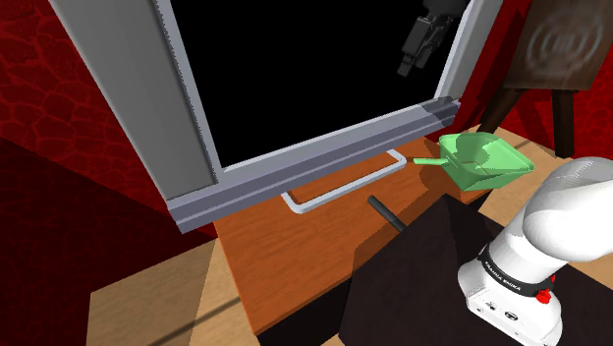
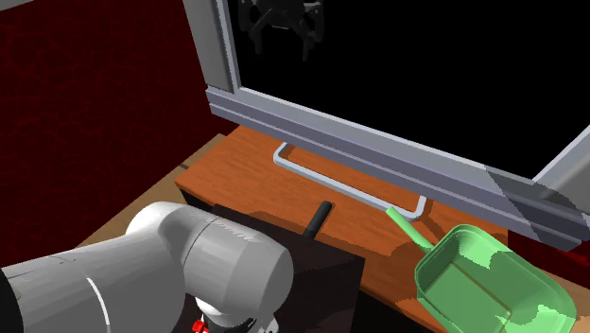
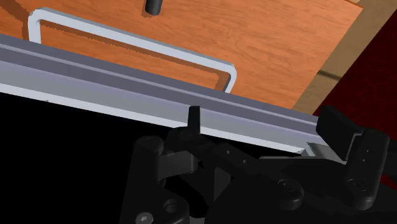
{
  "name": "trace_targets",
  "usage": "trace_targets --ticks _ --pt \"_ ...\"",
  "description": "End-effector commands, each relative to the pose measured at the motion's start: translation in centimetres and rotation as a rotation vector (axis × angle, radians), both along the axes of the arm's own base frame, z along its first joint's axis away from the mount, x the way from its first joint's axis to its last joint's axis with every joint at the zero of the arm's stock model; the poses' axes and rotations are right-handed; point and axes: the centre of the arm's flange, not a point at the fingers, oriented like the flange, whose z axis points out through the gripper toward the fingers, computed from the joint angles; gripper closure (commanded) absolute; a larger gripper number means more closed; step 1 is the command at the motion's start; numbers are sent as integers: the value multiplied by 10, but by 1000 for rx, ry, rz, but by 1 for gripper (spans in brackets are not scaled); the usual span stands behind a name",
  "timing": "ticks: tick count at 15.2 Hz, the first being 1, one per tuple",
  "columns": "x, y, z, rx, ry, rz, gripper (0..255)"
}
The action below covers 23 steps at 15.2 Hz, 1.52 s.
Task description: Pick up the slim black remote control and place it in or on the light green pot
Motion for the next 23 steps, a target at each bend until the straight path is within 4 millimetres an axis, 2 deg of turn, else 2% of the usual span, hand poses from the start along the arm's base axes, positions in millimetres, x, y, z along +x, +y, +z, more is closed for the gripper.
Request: trace_targets --ticks 1,12,23 --pt "0 0 0 0 0 0 0" --pt "18 -29 -140 4 60 -106 0" --pt "24 -58 -281 8 121 -212 0"
